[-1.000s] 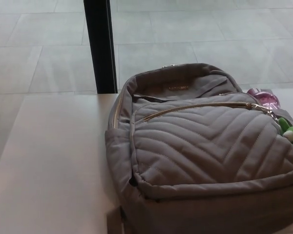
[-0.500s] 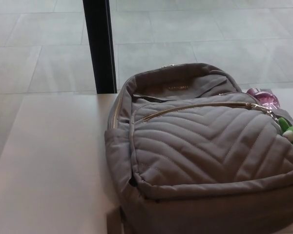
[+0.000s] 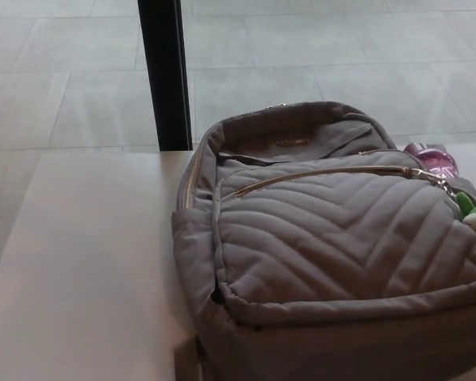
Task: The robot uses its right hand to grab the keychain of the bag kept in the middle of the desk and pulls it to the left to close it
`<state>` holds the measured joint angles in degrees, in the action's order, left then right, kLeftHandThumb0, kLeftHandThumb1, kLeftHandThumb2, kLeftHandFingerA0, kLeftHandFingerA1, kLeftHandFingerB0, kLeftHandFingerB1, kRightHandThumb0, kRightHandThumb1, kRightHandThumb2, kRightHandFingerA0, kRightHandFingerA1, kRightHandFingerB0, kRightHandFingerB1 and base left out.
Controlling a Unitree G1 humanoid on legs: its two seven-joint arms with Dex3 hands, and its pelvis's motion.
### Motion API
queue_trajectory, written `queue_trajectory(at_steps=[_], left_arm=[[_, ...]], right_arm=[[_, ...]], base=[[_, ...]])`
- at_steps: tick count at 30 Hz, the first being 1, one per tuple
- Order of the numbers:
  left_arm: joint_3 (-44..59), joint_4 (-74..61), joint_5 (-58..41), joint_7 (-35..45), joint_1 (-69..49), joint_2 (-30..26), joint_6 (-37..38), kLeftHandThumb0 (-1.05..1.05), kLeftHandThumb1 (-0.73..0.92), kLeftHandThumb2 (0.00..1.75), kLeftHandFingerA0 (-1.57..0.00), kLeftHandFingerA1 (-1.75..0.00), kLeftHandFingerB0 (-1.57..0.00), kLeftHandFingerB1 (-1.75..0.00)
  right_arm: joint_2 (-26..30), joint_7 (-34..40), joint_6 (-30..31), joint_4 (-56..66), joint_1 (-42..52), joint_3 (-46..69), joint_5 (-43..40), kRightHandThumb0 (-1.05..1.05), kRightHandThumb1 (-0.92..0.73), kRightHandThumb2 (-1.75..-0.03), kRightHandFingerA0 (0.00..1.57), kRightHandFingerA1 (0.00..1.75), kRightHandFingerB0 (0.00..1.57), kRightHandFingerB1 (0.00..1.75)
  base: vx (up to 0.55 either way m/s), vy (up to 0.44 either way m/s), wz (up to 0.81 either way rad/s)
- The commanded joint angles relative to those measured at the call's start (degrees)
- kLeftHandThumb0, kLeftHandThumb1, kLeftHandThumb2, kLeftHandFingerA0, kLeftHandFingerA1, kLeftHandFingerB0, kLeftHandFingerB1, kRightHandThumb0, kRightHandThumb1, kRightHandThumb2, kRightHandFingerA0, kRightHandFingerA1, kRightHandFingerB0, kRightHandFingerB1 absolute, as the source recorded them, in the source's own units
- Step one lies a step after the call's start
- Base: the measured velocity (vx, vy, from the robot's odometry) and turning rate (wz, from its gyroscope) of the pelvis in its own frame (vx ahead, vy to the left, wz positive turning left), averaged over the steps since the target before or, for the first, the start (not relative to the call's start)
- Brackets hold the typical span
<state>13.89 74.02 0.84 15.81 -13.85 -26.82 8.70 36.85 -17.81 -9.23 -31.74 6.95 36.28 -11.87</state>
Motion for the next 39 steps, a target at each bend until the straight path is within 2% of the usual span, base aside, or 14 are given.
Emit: queue_trajectory(at_steps=[1, 2, 3, 7, 10, 12, 18, 20, 21, 31, 34, 37, 38, 39], left_arm=[[1.8, -1.1, -2.5, 1.0, 1.2, 0.0, 3.9, -1.05, 0.67, 1.36, -0.61, -1.02, -0.47, -0.97], [1.5, -1.3, -2.1, 1.6, 0.7, -0.1, 4.6, -1.05, 0.9, 0.82, -0.68, -1.15, -0.41, -1.08], [1.4, -0.9, -1.8, 1.7, 0.4, 0.0, 5.1, -1.05, 0.91, 0.78, -0.66, -1.12, -0.4, -1.09], [1.5, -1.0, -1.8, 2.1, -0.2, 0.1, 6.5, -1.05, 0.82, 0.81, -0.65, -1.13, -0.39, -1.1], [1.4, -1.0, -1.6, 2.4, -0.3, -0.2, 6.7, -1.05, 0.85, 0.81, -0.66, -1.11, -0.41, -1.1], [1.4, -0.8, -1.6, 2.3, -0.3, -0.1, 6.5, -1.05, 0.85, 0.82, -0.67, -1.12, -0.42, -1.08], [0.6, -0.2, -0.5, 1.3, -0.7, -0.1, 6.4, -1.05, 0.88, 0.83, -0.67, -1.1, -0.41, -1.05], [0.7, -0.2, -0.6, 1.5, -0.7, -0.3, 6.3, -1.05, 0.88, 0.81, -0.67, -1.11, -0.39, -1.03], [0.6, 0.1, -0.5, 1.1, -0.6, -0.3, 5.7, -1.05, 0.89, 0.82, -0.67, -1.11, -0.41, -1.04], [0.1, 0.3, 0.0, 0.7, -0.6, -0.7, 5.8, -1.05, 0.9, 0.86, -0.71, -1.11, -0.43, -1.05], [-0.1, 0.7, 0.0, 0.7, -0.4, -0.7, 5.0, -1.05, 0.91, 0.8, -0.65, -1.08, -0.42, -1.03], [-0.3, 0.4, 0.0, 0.7, -0.7, -0.9, 5.3, -1.05, 0.89, 0.83, -0.71, -1.09, -0.44, -1.04], [-0.4, 0.2, 0.0, 0.9, -1.0, -1.0, 5.8, -1.05, 0.89, 0.86, -0.7, -1.1, -0.43, -1.05], [-0.6, 0.4, 0.3, 0.2, -0.9, -0.9, 5.6, -1.05, 0.9, 0.81, -0.71, -1.09, -0.43, -1.04]], right_arm=[[3.6, -2.0, 7.3, 26.2, -11.1, -8.7, -1.1, -0.39, -0.35, -0.96, 0.0, 0.5, 0.0, 0.51], [3.8, -3.2, 8.6, 27.7, -11.6, -10.4, -0.7, -0.76, -0.48, -0.84, 0.09, 0.44, 0.06, 0.33], [4.5, -3.9, 7.6, 28.6, -12.0, -12.7, 2.3, -0.76, -0.49, -0.84, 0.08, 0.43, 0.06, 0.27], [5.3, -8.3, 6.4, 30.6, -12.9, -19.1, 5.7, -0.7, -0.44, -0.85, 0.01, 0.44, 0.0, 0.2], [5.7, -9.3, 5.4, 30.4, -13.8, -23.6, 9.0, -0.81, -0.48, -0.83, 0.07, 0.37, 0.07, 0.08], [6.6, -10.0, 5.9, 29.9, -14.2, -26.2, 10.3, -0.72, -0.45, -0.85, 0.01, 0.28, 0.0, 0.16], [8.6, -8.7, 2.6, 24.9, -15.1, -32.5, 15.8, -0.65, -0.41, -0.82, 0.05, 0.5, 0.01, 0.23], [9.4, -8.6, 2.7, 24.6, -15.2, -33.3, 16.4, -0.66, -0.43, -0.84, 0.01, 0.48, 0.0, 0.22], [9.9, -8.5, 2.8, 23.8, -15.7, -33.9, 17.1, -0.62, -0.62, -0.58, 0.11, 0.39, 0.03, 0.25], [11.7, -7.8, -1.5, 18.2, -18.8, -37.5, 21.3, -0.57, -0.62, -0.61, 0.18, 0.4, 0.08, 0.2], [11.7, -8.0, -1.0, 18.4, -19.9, -38.2, 22.3, -0.55, -0.63, -0.61, 0.22, 0.41, 0.11, 0.22], [11.0, -8.2, 0.6, 20.3, -20.9, -38.2, 22.2, -0.53, -0.64, -0.61, 0.25, 0.38, 0.12, 0.26], [10.5, -7.9, 0.7, 20.7, -21.2, -38.2, 22.4, -0.58, -0.49, -0.79, 0.22, 0.47, 0.08, 0.38], [10.7, -7.5, 0.1, 21.1, -21.7, -38.6, 23.6, -0.57, -0.5, -0.79, 0.23, 0.47, 0.07, 0.38]], base=[[0.0, 0.0, 0.0], [0.0, 0.0, 0.0], [0.0, 0.0, 0.0], [0.0, 0.0, 0.0], [0.0, 0.0, 0.0], [0.0, 0.0, 0.0], [0.0, 0.0, 0.0], [0.0, 0.0, 0.0], [0.0, 0.0, 0.0], [0.0, 0.0, 0.0], [0.0, 0.0, 0.0], [0.0, 0.0, 0.0], [0.0, 0.0, 0.0], [0.0, 0.0, 0.0]])
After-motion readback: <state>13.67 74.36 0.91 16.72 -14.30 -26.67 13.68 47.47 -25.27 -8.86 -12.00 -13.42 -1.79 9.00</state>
